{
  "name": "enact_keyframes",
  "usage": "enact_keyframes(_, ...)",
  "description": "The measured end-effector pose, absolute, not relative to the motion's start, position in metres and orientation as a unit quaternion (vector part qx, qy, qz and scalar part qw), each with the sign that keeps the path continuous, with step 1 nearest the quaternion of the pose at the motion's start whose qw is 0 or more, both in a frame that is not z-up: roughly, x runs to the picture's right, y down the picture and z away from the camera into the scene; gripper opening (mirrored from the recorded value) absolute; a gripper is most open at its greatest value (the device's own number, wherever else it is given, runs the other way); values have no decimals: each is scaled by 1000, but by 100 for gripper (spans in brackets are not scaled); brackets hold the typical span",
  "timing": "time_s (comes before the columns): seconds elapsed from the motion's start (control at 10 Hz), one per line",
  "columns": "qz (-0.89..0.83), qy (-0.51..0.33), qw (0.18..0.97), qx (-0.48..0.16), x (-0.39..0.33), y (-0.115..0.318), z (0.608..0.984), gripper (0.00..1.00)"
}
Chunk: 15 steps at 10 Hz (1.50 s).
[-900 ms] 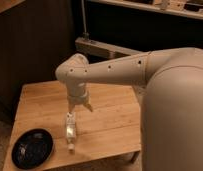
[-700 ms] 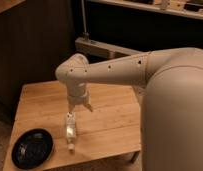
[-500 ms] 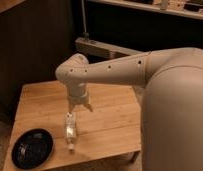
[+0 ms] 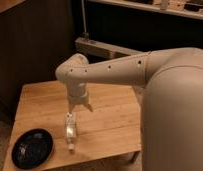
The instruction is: Place the bottle in the ceramic bowl
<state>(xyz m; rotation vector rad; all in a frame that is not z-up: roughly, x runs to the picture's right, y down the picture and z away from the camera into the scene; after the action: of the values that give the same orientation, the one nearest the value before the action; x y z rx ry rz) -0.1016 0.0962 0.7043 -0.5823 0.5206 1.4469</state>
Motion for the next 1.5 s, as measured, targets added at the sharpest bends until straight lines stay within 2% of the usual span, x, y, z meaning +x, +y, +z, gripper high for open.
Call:
enact_keyframes(1.2, 645, 231, 680, -260, -102, 96, 705, 65)
enact_keyframes(1.5, 646, 200, 684, -273, -116, 86, 719, 65)
